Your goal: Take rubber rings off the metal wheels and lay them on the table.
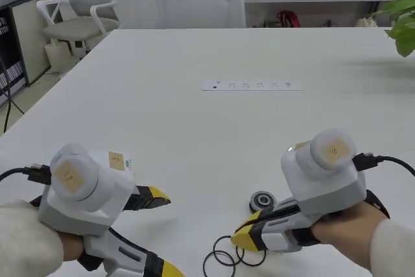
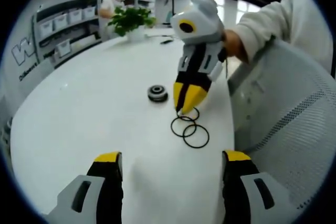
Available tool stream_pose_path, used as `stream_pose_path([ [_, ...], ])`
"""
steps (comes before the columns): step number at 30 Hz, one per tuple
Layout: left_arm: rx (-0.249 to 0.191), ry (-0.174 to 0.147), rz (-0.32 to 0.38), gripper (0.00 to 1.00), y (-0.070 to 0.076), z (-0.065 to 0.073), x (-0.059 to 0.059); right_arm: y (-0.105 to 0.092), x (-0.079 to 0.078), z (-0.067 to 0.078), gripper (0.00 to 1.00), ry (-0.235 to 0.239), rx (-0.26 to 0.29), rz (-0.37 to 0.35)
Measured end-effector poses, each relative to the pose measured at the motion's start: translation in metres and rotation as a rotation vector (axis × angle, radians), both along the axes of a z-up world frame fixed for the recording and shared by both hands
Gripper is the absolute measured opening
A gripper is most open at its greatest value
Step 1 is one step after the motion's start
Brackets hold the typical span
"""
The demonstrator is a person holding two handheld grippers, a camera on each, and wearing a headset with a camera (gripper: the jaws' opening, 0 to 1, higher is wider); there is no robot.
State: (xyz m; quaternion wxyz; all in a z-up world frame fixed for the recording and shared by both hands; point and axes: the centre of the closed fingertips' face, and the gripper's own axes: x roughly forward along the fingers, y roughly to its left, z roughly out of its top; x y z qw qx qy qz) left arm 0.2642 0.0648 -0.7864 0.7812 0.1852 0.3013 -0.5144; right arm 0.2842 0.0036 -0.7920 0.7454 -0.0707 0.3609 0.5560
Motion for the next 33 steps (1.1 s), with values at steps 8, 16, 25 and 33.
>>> stream_pose_path([
  [8,0.001,0.004,-0.002,0.79,0.0,-0.001,-0.001,-0.008,0.014,0.015,0.07,-0.039,0.038,-0.046],
  [16,0.0,0.007,0.001,0.79,0.0,-0.002,-0.001,-0.013,0.029,0.037,0.14,-0.074,0.115,-0.1],
  [25,-0.004,0.006,0.006,0.79,0.0,-0.001,0.0,-0.024,0.046,0.06,0.21,-0.111,0.204,-0.175],
  [33,-0.008,0.005,0.012,0.79,0.001,0.0,0.001,-0.037,0.059,0.075,0.3,-0.137,0.255,-0.253],
])
